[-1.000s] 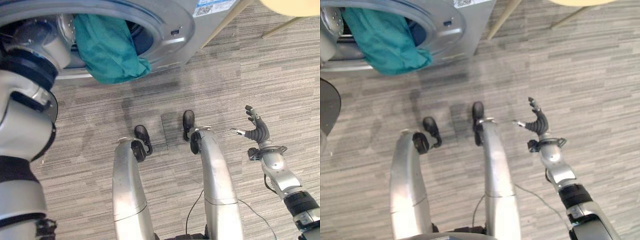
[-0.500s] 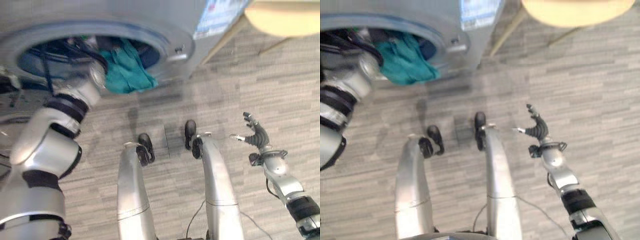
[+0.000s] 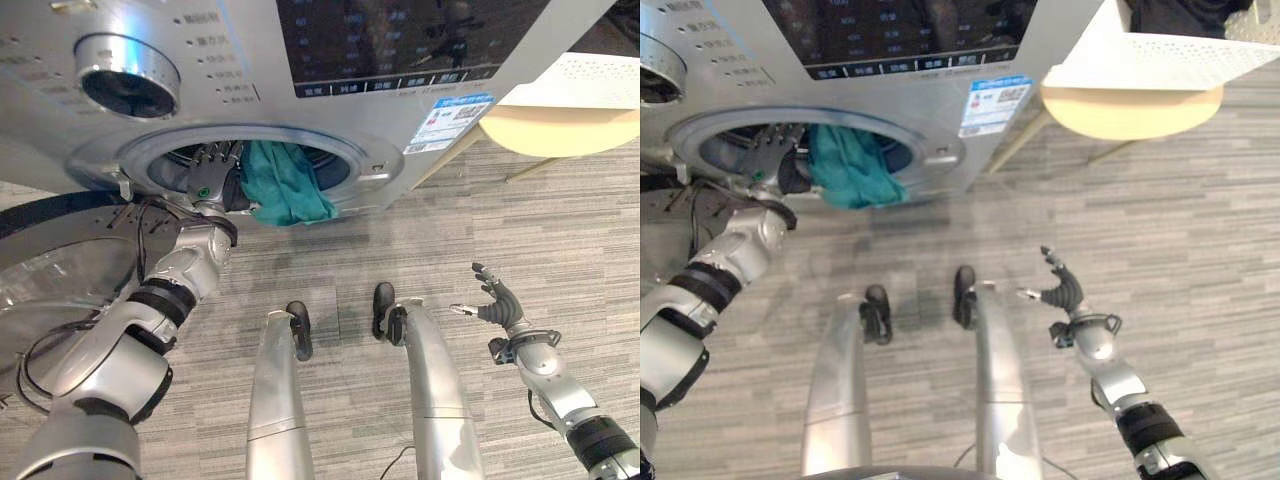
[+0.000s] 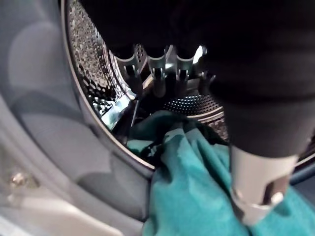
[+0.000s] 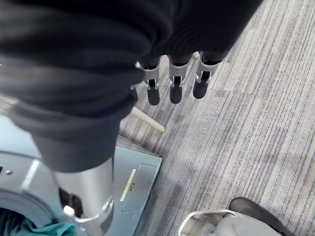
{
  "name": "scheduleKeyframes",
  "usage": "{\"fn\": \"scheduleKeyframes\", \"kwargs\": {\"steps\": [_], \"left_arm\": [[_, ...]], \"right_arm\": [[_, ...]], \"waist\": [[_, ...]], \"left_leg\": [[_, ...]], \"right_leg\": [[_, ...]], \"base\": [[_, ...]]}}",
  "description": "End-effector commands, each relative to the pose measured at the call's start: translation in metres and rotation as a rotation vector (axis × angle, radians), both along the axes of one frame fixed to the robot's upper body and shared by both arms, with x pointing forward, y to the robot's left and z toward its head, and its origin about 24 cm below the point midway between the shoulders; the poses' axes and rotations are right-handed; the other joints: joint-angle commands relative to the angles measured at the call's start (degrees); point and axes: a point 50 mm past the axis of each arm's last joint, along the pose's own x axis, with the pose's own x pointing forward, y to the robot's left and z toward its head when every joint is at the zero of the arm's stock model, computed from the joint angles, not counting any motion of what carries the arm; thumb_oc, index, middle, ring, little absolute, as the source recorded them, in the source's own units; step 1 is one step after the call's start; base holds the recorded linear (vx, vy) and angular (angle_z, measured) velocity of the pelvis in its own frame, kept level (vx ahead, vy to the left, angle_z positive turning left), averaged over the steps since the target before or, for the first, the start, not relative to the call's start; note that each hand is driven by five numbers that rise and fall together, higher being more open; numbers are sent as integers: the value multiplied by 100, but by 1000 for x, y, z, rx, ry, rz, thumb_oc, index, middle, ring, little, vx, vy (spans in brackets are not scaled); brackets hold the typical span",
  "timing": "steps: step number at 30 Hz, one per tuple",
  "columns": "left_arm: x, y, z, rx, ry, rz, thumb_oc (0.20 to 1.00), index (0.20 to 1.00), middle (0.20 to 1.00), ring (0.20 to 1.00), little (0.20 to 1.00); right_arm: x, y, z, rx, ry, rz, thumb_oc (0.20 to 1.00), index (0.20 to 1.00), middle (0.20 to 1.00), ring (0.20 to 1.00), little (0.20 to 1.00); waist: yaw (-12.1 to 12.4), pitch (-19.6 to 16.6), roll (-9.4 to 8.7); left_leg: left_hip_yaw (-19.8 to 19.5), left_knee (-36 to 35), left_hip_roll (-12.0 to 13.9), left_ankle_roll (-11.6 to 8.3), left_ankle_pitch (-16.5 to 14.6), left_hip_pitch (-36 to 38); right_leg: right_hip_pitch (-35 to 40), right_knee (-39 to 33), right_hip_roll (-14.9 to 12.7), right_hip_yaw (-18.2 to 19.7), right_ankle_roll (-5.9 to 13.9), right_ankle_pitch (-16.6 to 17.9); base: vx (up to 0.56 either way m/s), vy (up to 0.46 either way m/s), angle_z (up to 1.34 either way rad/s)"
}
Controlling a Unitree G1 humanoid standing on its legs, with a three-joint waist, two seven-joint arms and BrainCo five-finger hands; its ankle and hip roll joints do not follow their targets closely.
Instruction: Grab the laundry basket,head to the washer,open it,put in the laundry and shut it.
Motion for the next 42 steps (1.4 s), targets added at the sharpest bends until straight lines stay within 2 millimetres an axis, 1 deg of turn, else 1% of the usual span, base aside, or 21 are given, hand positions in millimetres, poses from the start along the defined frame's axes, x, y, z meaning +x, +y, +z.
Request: {"fn": "scheduleKeyframes", "kwargs": {"steps": [1, 9, 10, 13, 14, 15, 19, 23, 24, 27, 30, 31, 33, 34, 35, 36, 38, 39, 40, 41, 42], "left_arm": [[10, 1, 41, -63, -124, 29, 1000, 1000, 1000, 1000, 1000], [25, -8, 67, 62, -117, 70, 1000, 1000, 1000, 1000, 1000], [25, -13, 82, 90, -151, 47, 200, 200, 200, 200, 200], [22, -22, 94, -100, -254, -28, 200, 200, 200, 200, 200], [20, -26, 91, -256, -288, -61, 200, 200, 200, 200, 200], [20, -25, 90, -259, -287, -60, 200, 200, 200, 200, 200], [13, -39, 78, -709, -291, -206, 200, 200, 200, 200, 200], [8, -43, 75, -850, -320, -245, 200, 200, 200, 200, 200], [8, -42, 74, -971, -356, -236, 200, 200, 200, 200, 200], [8, -41, 76, -1024, -384, -229, 200, 200, 200, 200, 200], [5, -37, 101, -1279, -551, -244, 200, 200, 200, 200, 200], [5, -37, 102, -1280, -552, -244, 200, 200, 200, 200, 200], [1, -34, 123, -1313, -636, -278, 200, 200, 200, 200, 200], [-3, -33, 143, -1287, -703, -307, 200, 200, 200, 200, 200], [-3, -33, 143, -1286, -705, -307, 200, 200, 200, 200, 200], [-9, -27, 176, -1109, -798, -286, 200, 200, 200, 200, 200], [-9, -20, 185, -945, -812, -220, 200, 200, 200, 200, 200], [-8, -18, 186, -861, -797, -191, 369, 369, 369, 369, 369], [-6, -14, 187, -770, -774, -158, 896, 896, 896, 896, 896], [-5, -9, 189, -635, -742, -110, 1000, 1000, 1000, 1000, 1000], [-4, -9, 198, -462, -707, -81, 1000, 1000, 1000, 1000, 1000]], "right_arm": [[5, -6, 28, -31, -129, -20, 1000, 1000, 1000, 1000, 1000], [7, -12, 52, 46, -214, -16, 1000, 1000, 1000, 1000, 1000], [7, -11, 55, 84, -224, -6, 1000, 1000, 1000, 1000, 1000], [2, -12, 53, 99, -228, -14, 1000, 1000, 1000, 1000, 1000], [0, -13, 49, 107, -220, -36, 1000, 1000, 1000, 1000, 1000], [0, -13, 49, 105, -219, -35, 1000, 1000, 1000, 1000, 1000], [-4, -14, 37, 110, -193, -79, 1000, 1000, 1000, 1000, 1000], [-4, -13, 27, 112, -163, -99, 1000, 1000, 1000, 1000, 1000], [-2, -9, 25, 121, -167, -101, 1000, 1000, 1000, 1000, 1000], [-2, -7, 26, 126, -175, -99, 1000, 1000, 1000, 1000, 1000], [2, 1, 30, 132, -211, -84, 1000, 1000, 1000, 1000, 1000], [2, 1, 31, 132, -212, -83, 1000, 1000, 1000, 1000, 1000], [3, 2, 32, 138, -220, -81, 1000, 1000, 1000, 1000, 1000], [3, 0, 34, 133, -226, -77, 1000, 1000, 1000, 1000, 1000], [3, 1, 34, 133, -226, -77, 1000, 1000, 1000, 1000, 1000], [1, -2, 36, 138, -228, -61, 1000, 1000, 1000, 1000, 1000], [0, -4, 37, 144, -226, -58, 1000, 1000, 1000, 1000, 1000], [-1, -5, 37, 144, -222, -53, 1000, 1000, 1000, 1000, 1000], [-1, -5, 37, 144, -218, -52, 1000, 1000, 1000, 1000, 1000], [-1, -6, 37, 148, -215, -49, 1000, 1000, 1000, 1000, 1000], [1, -7, 41, 147, -217, -38, 1000, 1000, 1000, 1000, 1000]], "waist": [[-83, 331, 30], [-242, 761, -142], [-264, 864, -177], [-256, 957, -161], [-249, 958, -149], [-254, 952, -141], [-234, 872, -75], [-228, 779, -36], [-217, 736, -26], [-229, 720, -22], [-270, 624, -14], [-273, 627, -11], [-284, 586, -8], [-310, 554, -5], [-310, 559, -7], [-387, 524, -11], [-412, 516, -2], [-418, 512, 2], [-415, 506, 2], [-418, 482, 42], [-401, 466, 54]], "left_leg": [[-252, 370, 120, 262, 62, -315], [-270, 935, 184, 271, 15, -858], [-250, 1005, 235, 277, -19, -860], [-231, 1053, 233, 298, -43, -860], [-225, 1060, 222, 301, -36, -860], [-227, 1059, 222, 301, -36, -860], [-237, 966, 152, 290, -2, -859], [-248, 910, 114, 287, 1, -859], [-258, 859, 106, 284, 9, -859], [-259, 849, 90, 283, 7, -859], [-287, 765, 69, 271, 6, -859], [-287, 763, 68, 271, 7, -860], [-307, 750, 57, 272, -3, -859], [-317, 728, 58, 265, 2, -860], [-317, 727, 57, 265, 4, -860], [-336, 724, 64, 258, 3, -861], [-324, 719, 73, 266, 14, -861], [-316, 719, 74, 271, 17, -861], [-304, 697, 79, 276, 23, -861], [-294, 703, 89, 289, 33, -861], [-277, 690, 91, 292, 39, -862]], "right_leg": [[259, -125, 82, 252, 102, -179], [-310, 420, 54, 395, 126, -91], [-318, 462, 61, 393, 138, -67], [-329, 444, 77, 351, 149, -22], [-340, 436, 82, 320, 135, -18], [-338, 434, 82, 317, 134, -19], [-344, 348, 92, 264, 96, -27], [-335, 303, 102, 244, 83, -48], [-336, 282, 99, 245, 81, -62], [-332, 263, 93, 239, 77, -71], [-317, 191, 104, 241, 90, -77], [-317, 189, 103, 240, 90, -76], [-308, 163, 106, 233, 99, -79], [-300, 143, 112, 227, 110, -86], [-299, 141, 111, 226, 110, -86], [-256, 109, 113, 227, 137, -62], [-241, 113, 105, 226, 154, -46], [-230, 107, 102, 227, 162, -32], [-226, 81, 108, 231, 171, -21], [-224, 76, 107, 231, 170, -9], [-209, 62, 110, 237, 182, 4]], "base": [[0, 0, 0], [9, -4, -1], [26, -17, -5], [3, -16, -6], [-3, -22, -18], [-6, -11, -13], [-2, -7, 1], [-1, 1, 4], [3, -2, 9], [1, -4, 1], [12, -1, 3], [11, -7, 3], [16, -5, 0], [0, 0, 0], [37, -14, -1], [0, 0, 0], [0, 19, 0], [1, 41, -2], [-2, 44, -4], [-9, 49, -2], [-16, 40, 0]]}}
